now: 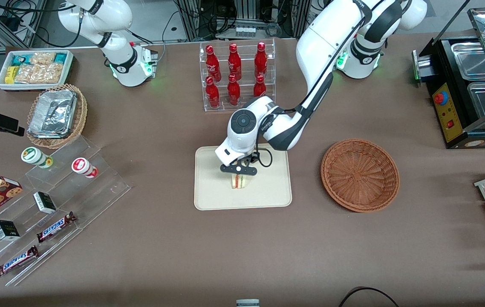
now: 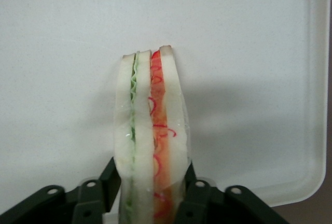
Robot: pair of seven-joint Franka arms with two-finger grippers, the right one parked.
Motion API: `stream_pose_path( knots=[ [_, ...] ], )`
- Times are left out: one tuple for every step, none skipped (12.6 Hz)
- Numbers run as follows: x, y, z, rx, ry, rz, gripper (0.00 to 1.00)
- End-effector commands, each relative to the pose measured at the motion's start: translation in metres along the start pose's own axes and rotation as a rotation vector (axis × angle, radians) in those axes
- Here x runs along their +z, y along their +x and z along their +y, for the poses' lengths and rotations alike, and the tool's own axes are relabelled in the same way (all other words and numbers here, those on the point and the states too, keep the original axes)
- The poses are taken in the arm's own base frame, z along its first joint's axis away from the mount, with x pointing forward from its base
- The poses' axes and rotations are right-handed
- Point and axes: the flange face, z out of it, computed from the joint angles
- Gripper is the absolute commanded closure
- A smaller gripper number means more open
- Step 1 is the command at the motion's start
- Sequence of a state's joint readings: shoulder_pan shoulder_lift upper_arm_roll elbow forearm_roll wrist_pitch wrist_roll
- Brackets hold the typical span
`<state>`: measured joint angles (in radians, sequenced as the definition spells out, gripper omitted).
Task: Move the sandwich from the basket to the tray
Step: 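Lower the sandwich onto the tray and open the left gripper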
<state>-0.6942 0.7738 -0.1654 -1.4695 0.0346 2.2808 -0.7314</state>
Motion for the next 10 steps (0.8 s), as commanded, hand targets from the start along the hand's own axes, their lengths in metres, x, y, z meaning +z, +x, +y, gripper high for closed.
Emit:
stream_pose_path(
  knots=[
    [-0.041, 0.003, 0.005, -0.013, 0.004, 0.032, 0.00],
    [-0.063, 0.003, 0.004, -0.017, 0.006, 0.033, 0.00],
    [-0.086, 0.004, 0.001, -0.026, 0.004, 0.037, 0.00],
    [-0.112, 0.008, -0.006, -0.053, -0.003, 0.048, 0.00],
    [-0.146, 0.018, -0.021, -0.109, -0.016, 0.069, 0.00],
    [-0.181, 0.030, -0.045, -0.172, -0.027, 0.094, 0.00],
    [-0.212, 0.038, -0.069, -0.210, -0.027, 0.107, 0.00],
    [-0.244, 0.044, -0.100, -0.246, -0.005, 0.103, 0.00],
    [-0.274, 0.044, -0.132, -0.281, 0.022, 0.087, 0.00],
    [-0.298, 0.045, -0.163, -0.310, 0.031, 0.091, 0.00]
  ],
)
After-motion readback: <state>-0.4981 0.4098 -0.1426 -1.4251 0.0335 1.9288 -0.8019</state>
